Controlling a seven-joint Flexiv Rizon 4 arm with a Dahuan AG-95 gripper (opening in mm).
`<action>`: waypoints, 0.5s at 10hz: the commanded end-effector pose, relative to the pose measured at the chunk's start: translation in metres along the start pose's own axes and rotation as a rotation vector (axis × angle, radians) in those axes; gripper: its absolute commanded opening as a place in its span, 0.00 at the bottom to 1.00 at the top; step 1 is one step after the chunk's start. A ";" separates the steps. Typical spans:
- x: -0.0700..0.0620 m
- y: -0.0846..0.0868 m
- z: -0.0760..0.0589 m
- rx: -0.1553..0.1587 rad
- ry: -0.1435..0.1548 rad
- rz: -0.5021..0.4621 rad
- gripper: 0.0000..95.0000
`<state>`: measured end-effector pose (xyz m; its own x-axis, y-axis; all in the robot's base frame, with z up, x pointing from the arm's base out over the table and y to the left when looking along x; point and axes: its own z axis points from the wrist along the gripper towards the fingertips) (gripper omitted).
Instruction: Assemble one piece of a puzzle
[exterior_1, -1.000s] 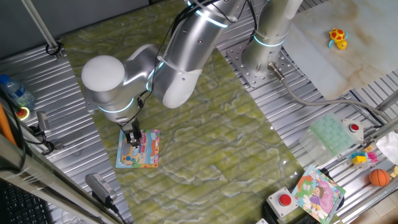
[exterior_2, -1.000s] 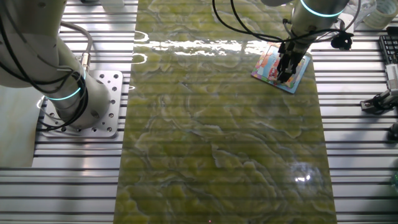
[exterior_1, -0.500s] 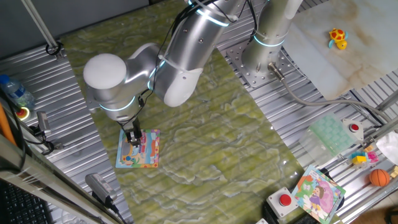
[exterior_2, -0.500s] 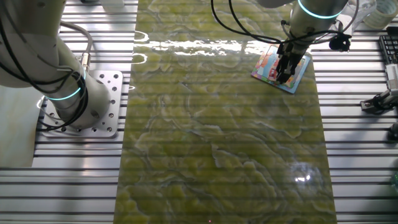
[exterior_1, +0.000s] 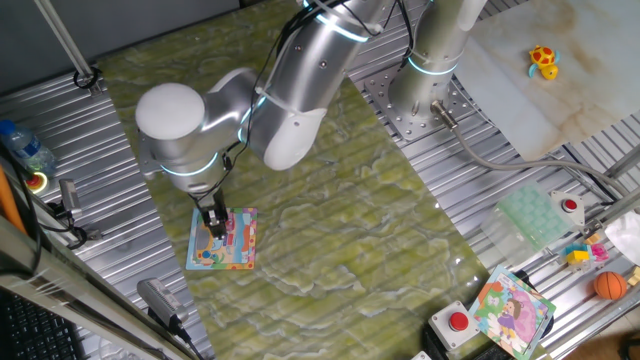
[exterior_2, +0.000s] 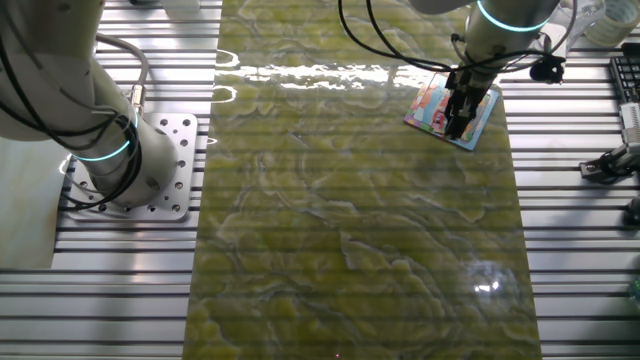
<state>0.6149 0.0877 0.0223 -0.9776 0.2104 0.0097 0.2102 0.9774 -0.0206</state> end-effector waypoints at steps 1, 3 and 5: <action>-0.003 -0.012 -0.006 0.001 0.008 -0.100 0.40; -0.003 -0.016 -0.011 0.028 0.005 -0.228 0.20; -0.002 -0.018 -0.013 0.052 -0.003 -0.423 0.20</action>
<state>0.6141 0.0725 0.0335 -0.9985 -0.0509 0.0212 -0.0519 0.9975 -0.0472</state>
